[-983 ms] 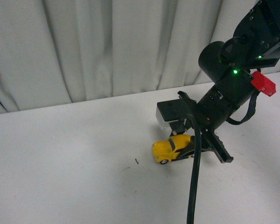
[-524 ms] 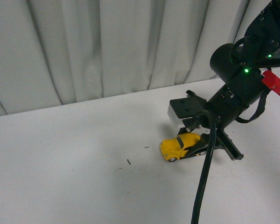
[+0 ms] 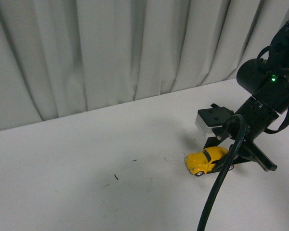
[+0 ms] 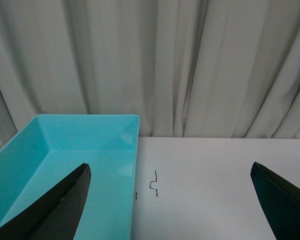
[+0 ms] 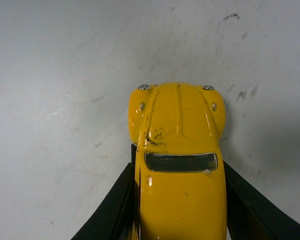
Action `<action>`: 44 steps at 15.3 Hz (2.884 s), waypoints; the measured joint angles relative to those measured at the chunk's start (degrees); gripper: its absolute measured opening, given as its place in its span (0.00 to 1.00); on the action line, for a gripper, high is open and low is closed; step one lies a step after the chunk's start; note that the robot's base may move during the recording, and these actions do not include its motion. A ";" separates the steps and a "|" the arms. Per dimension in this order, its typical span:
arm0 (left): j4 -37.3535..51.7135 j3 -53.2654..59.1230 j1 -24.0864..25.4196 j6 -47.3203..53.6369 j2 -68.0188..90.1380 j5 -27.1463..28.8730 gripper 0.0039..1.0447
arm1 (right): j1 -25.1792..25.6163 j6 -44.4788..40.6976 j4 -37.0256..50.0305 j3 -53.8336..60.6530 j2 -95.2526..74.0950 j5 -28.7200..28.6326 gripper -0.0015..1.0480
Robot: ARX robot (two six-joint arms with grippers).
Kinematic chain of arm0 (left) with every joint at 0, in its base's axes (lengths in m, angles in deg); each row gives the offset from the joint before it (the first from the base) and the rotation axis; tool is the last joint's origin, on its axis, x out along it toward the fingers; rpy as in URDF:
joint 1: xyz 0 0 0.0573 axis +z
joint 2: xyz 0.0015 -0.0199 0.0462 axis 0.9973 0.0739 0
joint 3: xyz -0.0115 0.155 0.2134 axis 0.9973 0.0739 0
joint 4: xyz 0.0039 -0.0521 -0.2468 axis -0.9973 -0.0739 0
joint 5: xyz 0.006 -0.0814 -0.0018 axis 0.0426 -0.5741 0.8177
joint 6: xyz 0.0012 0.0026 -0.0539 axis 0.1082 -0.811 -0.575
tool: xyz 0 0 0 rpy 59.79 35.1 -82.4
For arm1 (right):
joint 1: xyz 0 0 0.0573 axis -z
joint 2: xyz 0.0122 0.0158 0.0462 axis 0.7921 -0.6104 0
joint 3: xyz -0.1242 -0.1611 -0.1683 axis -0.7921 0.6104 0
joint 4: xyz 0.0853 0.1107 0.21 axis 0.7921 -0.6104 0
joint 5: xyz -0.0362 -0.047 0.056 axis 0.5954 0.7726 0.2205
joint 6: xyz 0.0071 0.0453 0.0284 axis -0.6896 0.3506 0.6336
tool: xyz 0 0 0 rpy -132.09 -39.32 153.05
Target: Wind up and store yellow beetle toy
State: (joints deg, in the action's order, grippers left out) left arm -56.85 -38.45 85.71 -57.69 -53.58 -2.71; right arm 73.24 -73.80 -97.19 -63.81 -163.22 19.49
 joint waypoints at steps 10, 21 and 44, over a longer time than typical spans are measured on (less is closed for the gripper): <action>0.00 0.00 0.00 0.00 0.00 0.00 0.94 | 2.03 -0.61 -0.22 0.50 -0.33 0.46 0.64; 0.00 0.00 0.00 0.00 0.00 0.00 0.94 | 2.03 -0.74 0.07 0.55 -0.35 0.42 0.94; 0.00 0.00 0.00 0.00 0.00 0.00 0.94 | -5.49 55.28 59.32 15.13 50.14 -21.66 0.94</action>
State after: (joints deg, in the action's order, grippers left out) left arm -56.85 -38.45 85.71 -57.69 -53.58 -2.71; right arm 67.75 -18.53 -37.87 -48.68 -113.08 -2.17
